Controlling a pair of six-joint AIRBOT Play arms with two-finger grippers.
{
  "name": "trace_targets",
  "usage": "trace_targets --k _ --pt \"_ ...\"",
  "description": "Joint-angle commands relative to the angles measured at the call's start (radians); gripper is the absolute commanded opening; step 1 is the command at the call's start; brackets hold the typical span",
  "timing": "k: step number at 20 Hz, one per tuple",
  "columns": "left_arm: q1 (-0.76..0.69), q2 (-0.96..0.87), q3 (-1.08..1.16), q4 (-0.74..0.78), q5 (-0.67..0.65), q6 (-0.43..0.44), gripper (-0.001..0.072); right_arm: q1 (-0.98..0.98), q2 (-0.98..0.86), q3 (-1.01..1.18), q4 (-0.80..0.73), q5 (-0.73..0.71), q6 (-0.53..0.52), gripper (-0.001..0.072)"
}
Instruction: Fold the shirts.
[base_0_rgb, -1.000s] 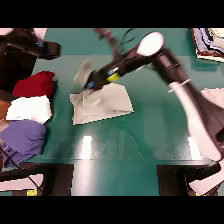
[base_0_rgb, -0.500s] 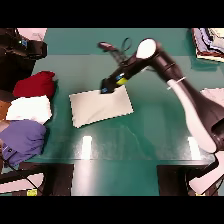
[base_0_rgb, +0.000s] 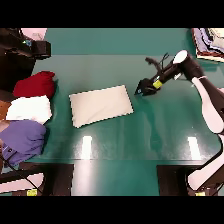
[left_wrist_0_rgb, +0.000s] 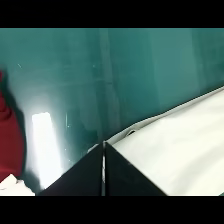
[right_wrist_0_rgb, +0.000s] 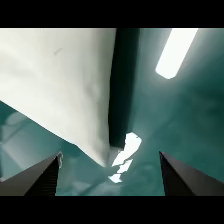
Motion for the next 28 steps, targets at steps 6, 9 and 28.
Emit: trace_targets --k 6,9,28 --pt "0.001 -0.001 -0.047 -0.008 0.031 0.0 0.0026 0.113 -0.11 -0.111 0.294 -0.172 -0.079 0.0692" --pt "0.001 -0.001 -0.047 -0.01 0.031 0.0 0.0026 0.163 -0.11 -0.111 0.294 -0.213 -0.079 0.0466" --pt "-0.335 -0.001 -0.047 -0.059 0.226 -0.001 0.0026 -0.562 0.431 -0.111 -0.141 -0.282 0.019 0.0019"
